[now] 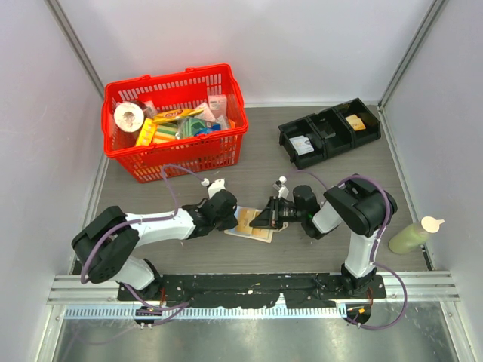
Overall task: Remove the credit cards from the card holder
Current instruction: Remove the credit card from the card holder.
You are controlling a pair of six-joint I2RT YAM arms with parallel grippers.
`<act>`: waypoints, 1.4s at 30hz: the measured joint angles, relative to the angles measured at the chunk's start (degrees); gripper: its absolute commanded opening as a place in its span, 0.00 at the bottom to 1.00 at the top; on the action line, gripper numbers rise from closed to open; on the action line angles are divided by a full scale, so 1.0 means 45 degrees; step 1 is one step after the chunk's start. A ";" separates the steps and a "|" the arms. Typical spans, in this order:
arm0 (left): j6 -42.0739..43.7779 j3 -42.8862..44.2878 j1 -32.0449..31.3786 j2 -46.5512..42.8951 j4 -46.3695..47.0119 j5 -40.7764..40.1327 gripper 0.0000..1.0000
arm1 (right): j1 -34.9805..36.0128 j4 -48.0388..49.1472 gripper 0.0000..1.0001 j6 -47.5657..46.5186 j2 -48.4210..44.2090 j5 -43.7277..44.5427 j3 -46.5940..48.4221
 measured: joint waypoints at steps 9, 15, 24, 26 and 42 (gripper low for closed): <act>0.0000 0.0000 0.0000 0.0024 0.0049 0.0121 0.00 | -0.0039 0.0015 0.28 -0.0267 0.0000 -0.0243 -0.0010; 0.0005 0.0000 0.0005 0.0024 0.0053 0.0126 0.00 | -0.0058 0.0015 0.20 -0.0272 0.0000 -0.0243 -0.0010; 0.0005 -0.0010 0.0005 0.0024 0.0063 0.0131 0.00 | -0.0097 0.0068 0.10 -0.0321 0.0000 -0.0301 -0.0151; 0.0005 -0.0010 0.0005 0.0024 0.0068 0.0131 0.00 | -0.0097 0.0102 0.06 -0.0321 0.0000 -0.0340 -0.0155; 0.0000 -0.0010 0.0010 0.0044 0.0112 0.0185 0.00 | -0.0840 -0.0908 0.01 -0.1010 -0.0874 -0.0889 -0.0602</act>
